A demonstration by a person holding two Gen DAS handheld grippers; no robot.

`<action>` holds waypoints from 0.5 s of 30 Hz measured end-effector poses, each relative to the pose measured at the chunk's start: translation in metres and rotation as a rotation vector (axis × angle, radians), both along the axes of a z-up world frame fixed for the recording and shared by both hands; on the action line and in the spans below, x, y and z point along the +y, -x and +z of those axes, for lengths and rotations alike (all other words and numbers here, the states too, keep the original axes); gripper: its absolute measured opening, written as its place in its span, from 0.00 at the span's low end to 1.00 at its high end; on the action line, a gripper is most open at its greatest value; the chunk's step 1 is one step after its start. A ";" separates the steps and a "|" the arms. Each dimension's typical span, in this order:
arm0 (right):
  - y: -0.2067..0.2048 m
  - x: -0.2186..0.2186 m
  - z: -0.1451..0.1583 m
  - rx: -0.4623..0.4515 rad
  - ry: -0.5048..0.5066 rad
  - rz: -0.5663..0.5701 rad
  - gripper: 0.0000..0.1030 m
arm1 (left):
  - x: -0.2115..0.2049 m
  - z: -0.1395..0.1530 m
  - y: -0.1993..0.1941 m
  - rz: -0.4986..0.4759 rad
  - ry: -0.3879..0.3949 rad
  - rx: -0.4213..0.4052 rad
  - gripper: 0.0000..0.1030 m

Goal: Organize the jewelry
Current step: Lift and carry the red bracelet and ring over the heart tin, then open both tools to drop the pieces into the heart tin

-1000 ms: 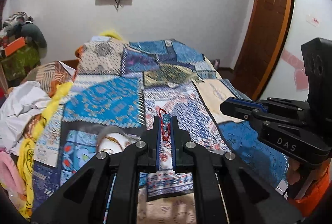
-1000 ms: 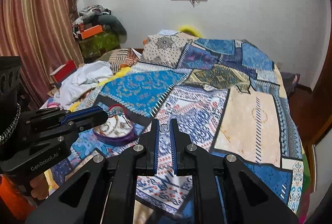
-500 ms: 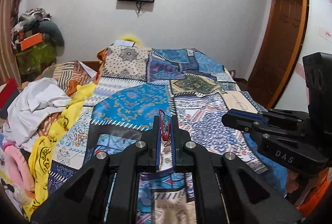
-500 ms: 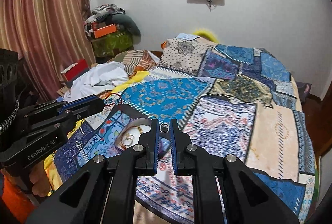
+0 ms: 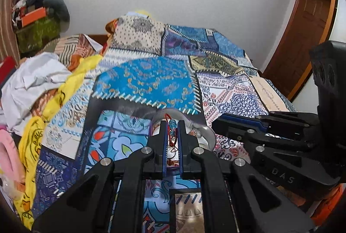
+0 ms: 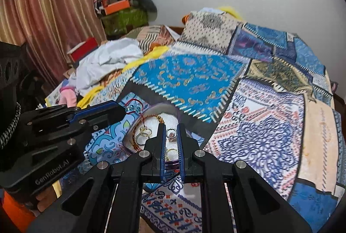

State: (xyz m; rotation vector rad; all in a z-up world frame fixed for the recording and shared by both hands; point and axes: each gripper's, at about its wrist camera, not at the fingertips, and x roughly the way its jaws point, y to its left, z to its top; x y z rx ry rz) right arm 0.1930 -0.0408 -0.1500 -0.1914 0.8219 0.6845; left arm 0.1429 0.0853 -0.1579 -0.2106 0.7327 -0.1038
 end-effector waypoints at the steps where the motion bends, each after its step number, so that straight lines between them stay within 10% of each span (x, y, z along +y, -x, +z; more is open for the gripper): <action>1: -0.001 0.001 -0.003 0.010 0.006 0.002 0.09 | 0.000 -0.003 -0.002 -0.002 0.005 0.006 0.06; 15: -0.010 0.008 -0.029 0.099 0.041 0.014 0.09 | -0.009 -0.026 -0.014 -0.036 0.010 0.070 0.06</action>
